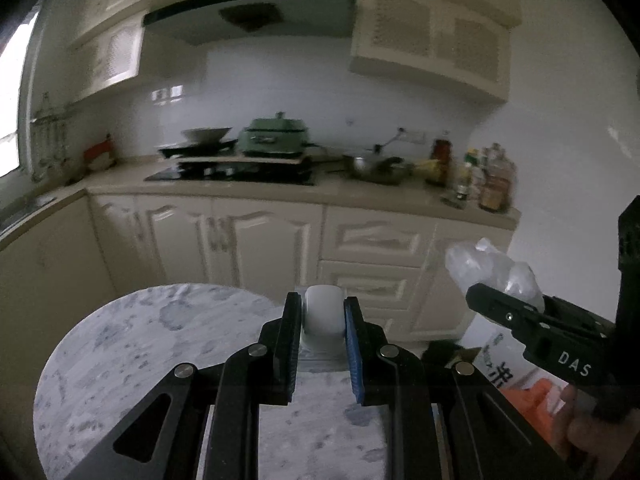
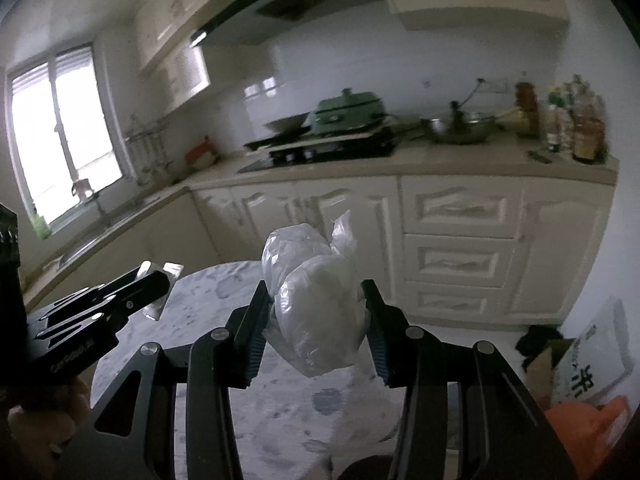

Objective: Collect trash
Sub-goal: 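Carry both items to the blue bin and open both tools over it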

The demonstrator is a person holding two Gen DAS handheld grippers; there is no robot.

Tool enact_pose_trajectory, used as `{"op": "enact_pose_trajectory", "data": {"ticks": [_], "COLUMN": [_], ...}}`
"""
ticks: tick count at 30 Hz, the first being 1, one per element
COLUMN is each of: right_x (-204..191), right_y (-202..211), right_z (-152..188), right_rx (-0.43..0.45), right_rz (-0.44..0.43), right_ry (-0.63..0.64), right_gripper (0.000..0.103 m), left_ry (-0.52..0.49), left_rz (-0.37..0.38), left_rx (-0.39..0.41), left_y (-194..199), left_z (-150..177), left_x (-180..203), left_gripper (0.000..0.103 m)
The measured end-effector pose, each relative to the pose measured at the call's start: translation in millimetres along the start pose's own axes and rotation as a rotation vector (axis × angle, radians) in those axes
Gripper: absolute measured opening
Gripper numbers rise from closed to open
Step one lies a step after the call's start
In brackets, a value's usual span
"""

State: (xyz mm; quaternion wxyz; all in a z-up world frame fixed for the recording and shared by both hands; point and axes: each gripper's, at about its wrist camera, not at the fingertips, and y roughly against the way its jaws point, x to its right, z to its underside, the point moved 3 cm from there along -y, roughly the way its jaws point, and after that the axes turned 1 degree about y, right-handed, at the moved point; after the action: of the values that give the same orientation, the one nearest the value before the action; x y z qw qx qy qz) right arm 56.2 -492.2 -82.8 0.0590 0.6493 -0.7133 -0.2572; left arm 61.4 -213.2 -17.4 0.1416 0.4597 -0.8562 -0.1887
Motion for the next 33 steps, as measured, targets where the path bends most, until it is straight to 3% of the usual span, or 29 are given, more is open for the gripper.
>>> {"op": "enact_pose_trajectory", "data": {"ticks": [5,13,22,33], "right_x": [40.2,124.5,212.5,274.0], "right_y": [18.5,27.0,-9.7,-72.2], "right_z": [-1.4,12.8,55.3,99.0], "right_rx": [0.021,-0.006,-0.131,-0.265], "right_rz": [0.072,0.214,0.295,0.302], "right_ry": [-0.039,-0.131,-0.251,-0.35], "right_gripper": [0.044,0.044,0.044,0.045], "left_ry": [-0.038,-0.099,-0.18,-0.248], "left_rz": [0.067,0.198,0.275,0.305], "left_rx": [-0.006,-0.11,-0.275,-0.451], "left_y": [-15.2,-83.0,-188.8,-340.3], "left_z": [-8.6,-9.2,-3.1,3.1], "left_x": [31.2,87.4,144.3,205.7], "left_gripper": [0.017,0.017,0.017,0.017]}}
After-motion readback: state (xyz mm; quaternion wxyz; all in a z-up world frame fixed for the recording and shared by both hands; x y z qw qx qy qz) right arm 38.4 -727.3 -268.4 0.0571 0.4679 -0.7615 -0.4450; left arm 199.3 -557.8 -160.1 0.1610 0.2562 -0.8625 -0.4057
